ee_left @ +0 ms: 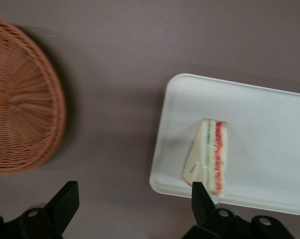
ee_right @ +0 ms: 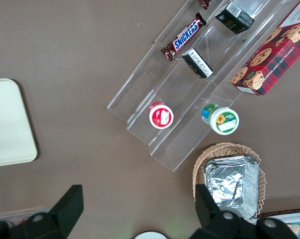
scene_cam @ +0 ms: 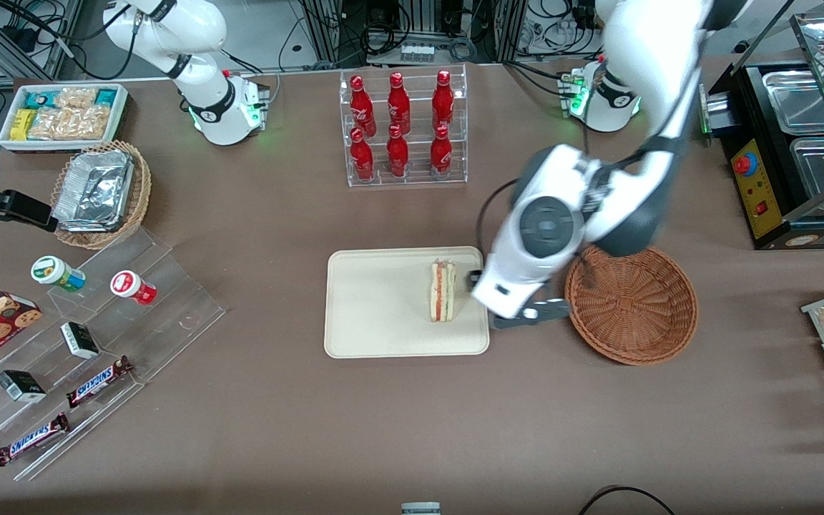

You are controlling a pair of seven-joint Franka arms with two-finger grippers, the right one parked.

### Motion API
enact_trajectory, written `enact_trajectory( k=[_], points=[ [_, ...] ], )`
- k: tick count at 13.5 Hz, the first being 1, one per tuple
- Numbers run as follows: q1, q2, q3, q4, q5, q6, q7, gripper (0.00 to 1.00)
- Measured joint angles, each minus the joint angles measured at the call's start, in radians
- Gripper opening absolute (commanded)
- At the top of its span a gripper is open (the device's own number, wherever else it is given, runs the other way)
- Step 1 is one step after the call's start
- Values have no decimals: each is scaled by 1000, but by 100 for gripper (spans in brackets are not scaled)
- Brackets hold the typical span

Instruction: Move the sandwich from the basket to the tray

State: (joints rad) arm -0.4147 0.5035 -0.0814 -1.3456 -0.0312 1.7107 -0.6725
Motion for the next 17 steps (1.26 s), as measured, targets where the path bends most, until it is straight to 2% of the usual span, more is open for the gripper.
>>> enact_trajectory(
  k=[4, 8, 12, 17],
  points=[
    [176, -87, 3, 0, -9, -122, 148, 100],
    [310, -162, 5, 0, -11, -238, 400, 100],
    [360, -260, 9, -1, 47, -295, 501, 100],
    [387, -430, 24, -83, 65, -379, 513, 100]
  ],
)
